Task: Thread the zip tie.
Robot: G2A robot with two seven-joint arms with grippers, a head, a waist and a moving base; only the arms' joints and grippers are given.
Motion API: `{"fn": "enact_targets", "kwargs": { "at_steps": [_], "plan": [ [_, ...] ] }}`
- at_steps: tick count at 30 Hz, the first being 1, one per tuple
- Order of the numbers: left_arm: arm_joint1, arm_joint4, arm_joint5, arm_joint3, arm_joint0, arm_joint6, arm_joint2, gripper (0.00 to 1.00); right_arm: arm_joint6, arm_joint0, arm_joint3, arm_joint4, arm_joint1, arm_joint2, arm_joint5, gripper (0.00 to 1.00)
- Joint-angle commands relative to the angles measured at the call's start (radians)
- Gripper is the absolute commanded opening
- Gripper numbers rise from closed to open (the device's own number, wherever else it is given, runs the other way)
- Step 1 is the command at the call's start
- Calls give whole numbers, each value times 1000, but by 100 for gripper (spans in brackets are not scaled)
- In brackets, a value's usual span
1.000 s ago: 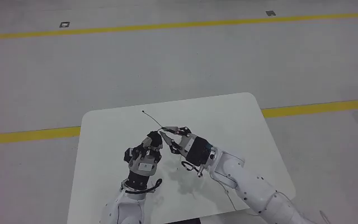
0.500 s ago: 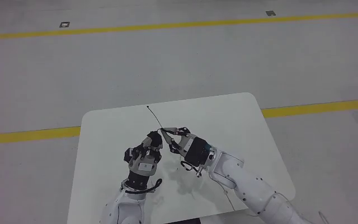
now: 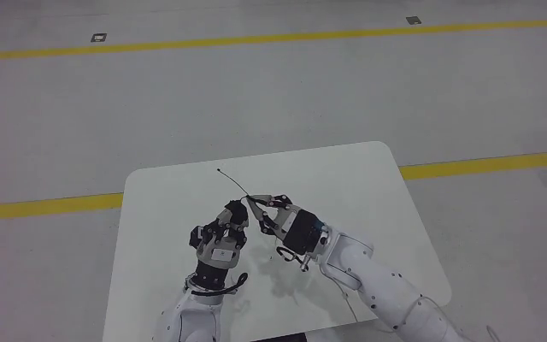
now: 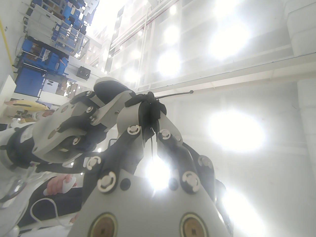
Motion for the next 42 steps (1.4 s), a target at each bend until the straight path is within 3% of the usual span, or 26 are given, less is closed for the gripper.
{"fn": "enact_targets", "kwargs": {
  "at_steps": [1, 11, 12, 13, 14, 16, 24, 30, 42],
  "plan": [
    [0, 0, 0, 0, 0, 0, 0, 0, -1, -3, 0, 1, -1, 3, -1, 0],
    [0, 0, 0, 0, 0, 0, 0, 0, 1, -18, 3, 0, -5, 13, -16, 0],
    [0, 0, 0, 0, 0, 0, 0, 0, 2, -19, 3, 0, -6, 14, -18, 7],
    [0, 0, 0, 0, 0, 0, 0, 0, 2, -20, 3, 0, -6, 15, -21, 33],
    [0, 0, 0, 0, 0, 0, 0, 0, 2, -21, 3, 0, -7, 15, -23, 40],
    [0, 0, 0, 0, 0, 0, 0, 0, 1, -23, 2, -2, -8, 17, -25, 43],
    [0, 0, 0, 0, 0, 0, 0, 0, -13, -33, 0, -12, -12, 22, -16, 36],
    [0, 0, 0, 0, 0, 0, 0, 0, -43, -37, -3, -53, -16, 24, 16, 25],
    [0, 0, 0, 0, 0, 0, 0, 0, -53, -40, 2, -78, -27, 21, 59, 14]
  ]
}}
